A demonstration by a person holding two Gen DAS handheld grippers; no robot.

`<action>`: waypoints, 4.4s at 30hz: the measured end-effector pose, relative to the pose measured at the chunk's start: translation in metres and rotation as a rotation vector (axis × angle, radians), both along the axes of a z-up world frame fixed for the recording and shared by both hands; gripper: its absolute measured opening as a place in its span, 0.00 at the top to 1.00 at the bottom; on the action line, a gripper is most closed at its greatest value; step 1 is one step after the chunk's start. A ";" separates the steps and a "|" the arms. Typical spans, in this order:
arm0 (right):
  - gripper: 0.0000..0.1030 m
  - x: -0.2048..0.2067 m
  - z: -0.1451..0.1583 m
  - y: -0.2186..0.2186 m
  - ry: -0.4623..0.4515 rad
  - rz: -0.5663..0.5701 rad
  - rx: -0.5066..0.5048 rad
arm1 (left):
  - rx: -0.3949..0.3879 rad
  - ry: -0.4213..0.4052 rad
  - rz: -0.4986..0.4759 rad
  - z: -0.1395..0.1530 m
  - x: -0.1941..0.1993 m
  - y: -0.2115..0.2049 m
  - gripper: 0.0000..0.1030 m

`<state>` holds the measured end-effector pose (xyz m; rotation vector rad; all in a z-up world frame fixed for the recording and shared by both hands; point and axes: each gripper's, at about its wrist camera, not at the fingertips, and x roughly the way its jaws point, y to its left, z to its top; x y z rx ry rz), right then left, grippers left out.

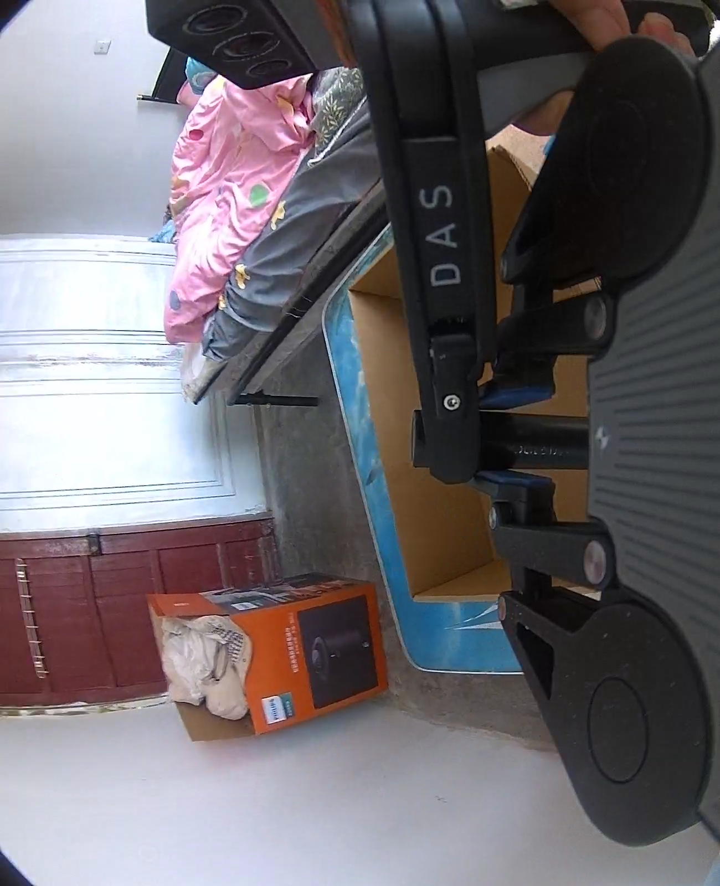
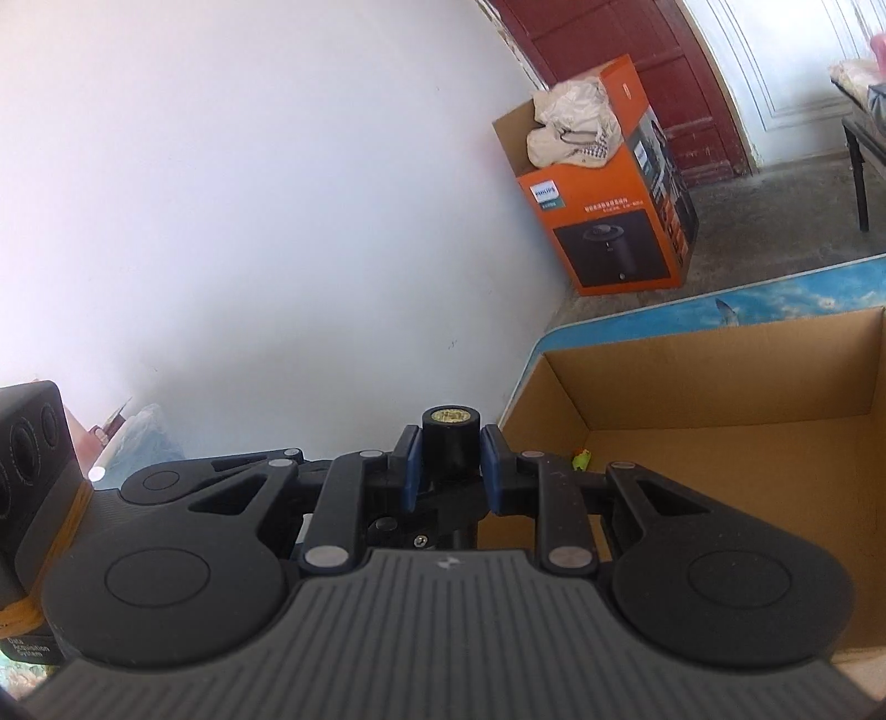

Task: Organize rigid objects
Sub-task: 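Carry the flashlight into the box and open the right tool, then move the right tool to the black case in the pink lid, then close the right tool on the black case and lift it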

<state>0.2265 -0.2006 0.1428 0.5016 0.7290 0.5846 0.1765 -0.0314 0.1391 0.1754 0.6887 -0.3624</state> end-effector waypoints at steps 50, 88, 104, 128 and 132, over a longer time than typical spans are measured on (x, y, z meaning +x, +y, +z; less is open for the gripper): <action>0.40 0.104 -0.100 -0.003 0.478 -0.001 0.053 | -0.061 0.034 0.092 -0.011 -0.056 0.053 0.40; 0.72 -0.145 -0.136 0.075 0.216 0.042 -0.107 | 0.137 0.174 0.042 -0.147 -0.137 0.047 0.67; 0.78 -0.141 -0.139 0.088 0.175 0.110 -0.085 | 0.145 0.159 0.009 -0.159 -0.131 0.047 0.69; 0.76 -0.147 -0.132 0.086 0.160 0.055 -0.092 | 0.085 0.043 0.010 -0.135 -0.152 0.050 0.70; 0.77 -0.152 -0.115 0.082 0.115 0.051 -0.078 | 0.079 0.005 0.008 -0.116 -0.155 0.049 0.70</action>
